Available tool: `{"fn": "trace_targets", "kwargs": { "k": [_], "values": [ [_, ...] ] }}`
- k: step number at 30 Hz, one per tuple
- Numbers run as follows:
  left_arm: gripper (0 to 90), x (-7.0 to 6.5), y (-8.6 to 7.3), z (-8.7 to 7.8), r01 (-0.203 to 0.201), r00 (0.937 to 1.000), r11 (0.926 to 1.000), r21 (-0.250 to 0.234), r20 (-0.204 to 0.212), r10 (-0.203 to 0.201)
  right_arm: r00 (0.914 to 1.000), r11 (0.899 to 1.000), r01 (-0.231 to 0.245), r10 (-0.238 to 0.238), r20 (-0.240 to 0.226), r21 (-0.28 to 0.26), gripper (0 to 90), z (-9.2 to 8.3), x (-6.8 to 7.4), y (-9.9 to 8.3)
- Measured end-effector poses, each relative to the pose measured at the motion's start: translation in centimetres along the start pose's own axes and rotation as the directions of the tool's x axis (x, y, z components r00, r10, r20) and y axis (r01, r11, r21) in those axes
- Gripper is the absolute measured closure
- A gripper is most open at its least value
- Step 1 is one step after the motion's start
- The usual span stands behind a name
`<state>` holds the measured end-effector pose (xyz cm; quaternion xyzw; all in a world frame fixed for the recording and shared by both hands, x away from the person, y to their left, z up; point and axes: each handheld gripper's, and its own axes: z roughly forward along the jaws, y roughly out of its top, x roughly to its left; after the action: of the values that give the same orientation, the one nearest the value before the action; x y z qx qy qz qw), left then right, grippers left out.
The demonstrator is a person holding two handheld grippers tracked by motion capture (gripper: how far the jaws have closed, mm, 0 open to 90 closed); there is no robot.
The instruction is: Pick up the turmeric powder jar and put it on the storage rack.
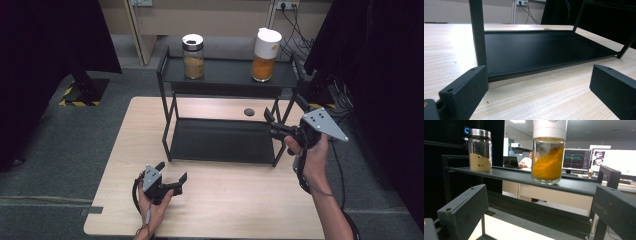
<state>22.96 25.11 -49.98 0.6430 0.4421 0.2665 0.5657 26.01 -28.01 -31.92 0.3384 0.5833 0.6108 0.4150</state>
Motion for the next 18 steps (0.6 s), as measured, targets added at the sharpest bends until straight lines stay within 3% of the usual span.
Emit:
{"fn": "trace_targets", "kwargs": {
  "k": [18],
  "values": [
    [0.8, -0.2, -0.1, 0.0, 0.001, 1.0000, 1.0000, -0.001, 0.000, -0.001, 0.9996, 0.999, 0.030, -0.029, -0.005, 0.040, 0.3, -2.8, 0.7, -4.0]
  ]
}}
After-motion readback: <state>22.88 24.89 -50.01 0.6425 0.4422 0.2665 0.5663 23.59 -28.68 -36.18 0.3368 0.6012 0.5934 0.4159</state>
